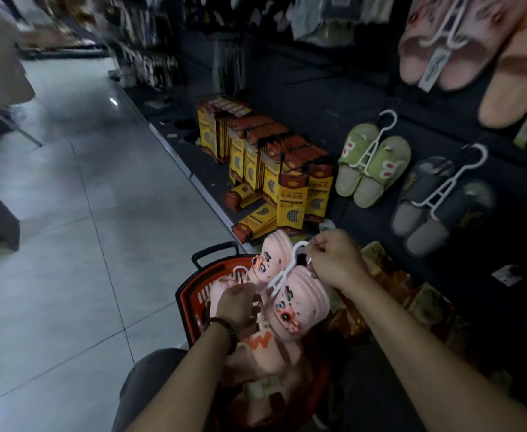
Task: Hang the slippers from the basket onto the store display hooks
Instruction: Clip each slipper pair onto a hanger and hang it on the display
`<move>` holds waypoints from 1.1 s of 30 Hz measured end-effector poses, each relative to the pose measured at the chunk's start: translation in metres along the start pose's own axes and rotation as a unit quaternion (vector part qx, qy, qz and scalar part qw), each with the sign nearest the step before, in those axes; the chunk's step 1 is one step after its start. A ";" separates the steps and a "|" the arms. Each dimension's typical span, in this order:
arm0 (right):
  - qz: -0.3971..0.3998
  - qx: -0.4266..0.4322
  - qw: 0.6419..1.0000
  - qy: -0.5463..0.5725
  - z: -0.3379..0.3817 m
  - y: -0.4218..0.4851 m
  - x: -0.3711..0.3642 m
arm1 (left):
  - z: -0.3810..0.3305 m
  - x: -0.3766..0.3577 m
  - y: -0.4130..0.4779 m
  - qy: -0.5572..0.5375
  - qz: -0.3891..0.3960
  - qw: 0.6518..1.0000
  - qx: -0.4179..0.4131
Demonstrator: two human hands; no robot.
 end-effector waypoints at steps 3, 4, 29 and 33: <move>-0.004 0.024 1.000 -0.018 0.029 -0.008 0.031 | -0.031 -0.014 -0.019 -0.015 0.019 1.000 0.008; -0.008 0.031 0.999 -0.023 0.037 -0.010 0.043 | -0.040 -0.019 -0.024 -0.037 0.017 0.999 0.016; -0.259 0.263 0.928 0.043 0.259 0.026 0.303 | -0.342 -0.160 -0.098 -0.233 0.090 0.964 -0.092; -0.295 0.273 0.913 0.065 0.287 0.059 0.322 | -0.391 -0.174 -0.093 -0.250 0.103 0.954 -0.128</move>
Point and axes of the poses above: each hand's wrist, its own y-axis towards the middle knuckle, its own x-axis out of the back of the hand, z = x × y, the point moved 3 cm from there along y, towards the middle knuckle, and after that the axes turned 6 degrees about -x, right-handed, at the moved point
